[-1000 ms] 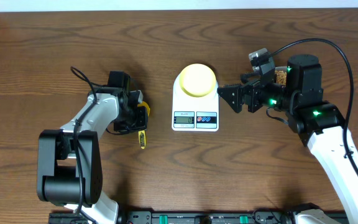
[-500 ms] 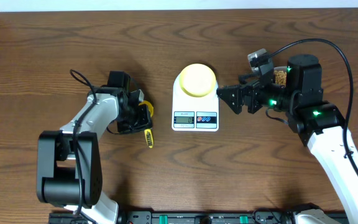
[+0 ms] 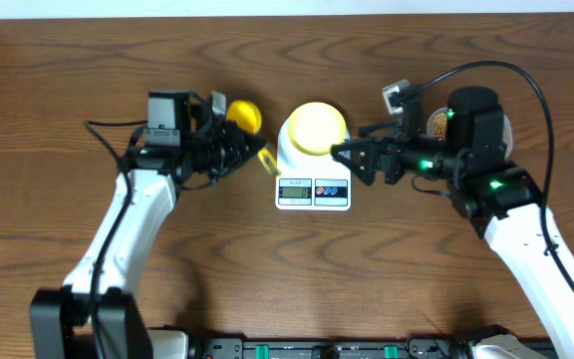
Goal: Scoop item into bowl and weigh 50g on scale
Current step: 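Lift the scoop with the left gripper toward the right gripper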
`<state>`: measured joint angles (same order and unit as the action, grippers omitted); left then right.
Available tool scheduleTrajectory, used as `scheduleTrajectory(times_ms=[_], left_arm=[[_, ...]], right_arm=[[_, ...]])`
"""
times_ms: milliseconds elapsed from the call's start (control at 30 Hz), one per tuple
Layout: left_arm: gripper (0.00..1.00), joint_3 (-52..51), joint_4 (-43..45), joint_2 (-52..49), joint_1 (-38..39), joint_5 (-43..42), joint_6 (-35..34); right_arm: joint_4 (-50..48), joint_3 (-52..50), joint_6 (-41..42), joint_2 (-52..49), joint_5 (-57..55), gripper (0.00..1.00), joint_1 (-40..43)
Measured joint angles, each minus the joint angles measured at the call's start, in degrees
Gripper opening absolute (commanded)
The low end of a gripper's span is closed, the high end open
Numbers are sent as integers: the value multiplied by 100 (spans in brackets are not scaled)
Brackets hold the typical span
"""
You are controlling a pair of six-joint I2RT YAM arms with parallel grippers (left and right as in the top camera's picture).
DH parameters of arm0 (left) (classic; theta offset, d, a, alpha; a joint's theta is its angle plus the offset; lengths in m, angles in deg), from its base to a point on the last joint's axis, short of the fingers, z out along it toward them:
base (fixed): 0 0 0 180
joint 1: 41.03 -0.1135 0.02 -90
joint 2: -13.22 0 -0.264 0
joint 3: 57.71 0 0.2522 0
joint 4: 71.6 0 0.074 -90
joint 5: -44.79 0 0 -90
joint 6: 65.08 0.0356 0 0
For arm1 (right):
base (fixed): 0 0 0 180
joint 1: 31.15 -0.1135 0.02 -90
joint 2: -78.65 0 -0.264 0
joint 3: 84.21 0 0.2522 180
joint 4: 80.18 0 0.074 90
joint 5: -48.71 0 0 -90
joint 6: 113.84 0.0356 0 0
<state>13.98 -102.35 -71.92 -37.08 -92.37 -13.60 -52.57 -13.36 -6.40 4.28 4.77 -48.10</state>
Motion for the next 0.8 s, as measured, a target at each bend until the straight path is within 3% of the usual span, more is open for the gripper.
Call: scheduleTrajectory(times_ms=[233,400,667,800], left_arm=[[7,2,1113,514,2,-275,-2365],[8,2,1504,678,120,-361,-3532],[8,2,2037,697,577,-404,-4496],[8,2,2076,697,763,-417,-4712]], right_arm=[[-284,11,745,0,-654,84,-525],[-780,17,1036,0,-927,75,-776],[-1204,20,1506,0,-1338,71,-1123],[-1309,20,1578,0,-1449,59,-1187]])
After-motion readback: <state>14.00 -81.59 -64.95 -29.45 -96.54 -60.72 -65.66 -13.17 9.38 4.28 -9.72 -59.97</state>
